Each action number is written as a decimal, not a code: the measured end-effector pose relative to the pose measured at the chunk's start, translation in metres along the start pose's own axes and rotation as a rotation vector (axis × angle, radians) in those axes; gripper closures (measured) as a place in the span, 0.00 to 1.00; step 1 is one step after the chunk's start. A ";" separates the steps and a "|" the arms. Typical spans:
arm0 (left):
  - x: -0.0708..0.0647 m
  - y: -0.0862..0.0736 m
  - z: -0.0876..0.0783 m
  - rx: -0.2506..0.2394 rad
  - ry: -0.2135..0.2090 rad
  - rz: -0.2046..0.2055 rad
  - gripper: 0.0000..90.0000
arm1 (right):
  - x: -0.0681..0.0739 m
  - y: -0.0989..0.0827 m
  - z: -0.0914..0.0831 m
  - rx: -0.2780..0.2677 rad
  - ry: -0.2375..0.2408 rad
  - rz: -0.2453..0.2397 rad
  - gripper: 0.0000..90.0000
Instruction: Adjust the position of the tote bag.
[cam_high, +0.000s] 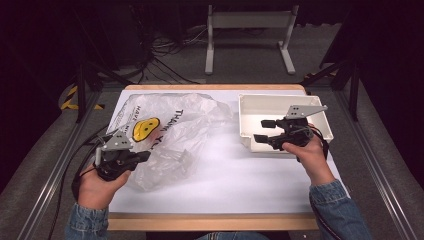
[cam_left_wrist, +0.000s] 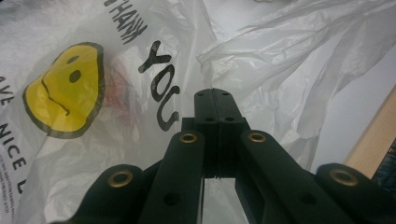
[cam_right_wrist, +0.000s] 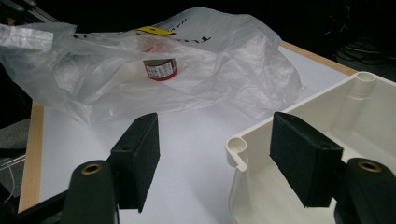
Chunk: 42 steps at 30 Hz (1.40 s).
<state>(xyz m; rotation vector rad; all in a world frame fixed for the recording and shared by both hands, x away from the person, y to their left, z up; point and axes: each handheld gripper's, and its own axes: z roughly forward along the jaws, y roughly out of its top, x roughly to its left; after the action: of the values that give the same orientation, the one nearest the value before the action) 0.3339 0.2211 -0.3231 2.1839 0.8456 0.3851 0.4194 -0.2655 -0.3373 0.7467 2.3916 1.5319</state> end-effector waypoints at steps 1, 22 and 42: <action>0.001 -0.001 -0.002 -0.006 0.003 -0.004 1.00 | 0.001 0.000 0.001 0.002 -0.003 -0.001 0.37; 0.026 -0.017 -0.052 -0.200 0.044 -0.058 1.00 | 0.001 0.042 0.072 0.051 -0.019 0.002 0.27; 0.027 -0.019 -0.053 -0.220 0.020 -0.053 1.00 | -0.029 0.059 0.134 0.185 -0.147 0.043 0.20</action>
<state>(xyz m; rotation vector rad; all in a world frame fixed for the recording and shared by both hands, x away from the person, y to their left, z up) 0.3184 0.2781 -0.3013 1.9543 0.8297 0.4517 0.5195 -0.1553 -0.3461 0.9197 2.4436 1.2351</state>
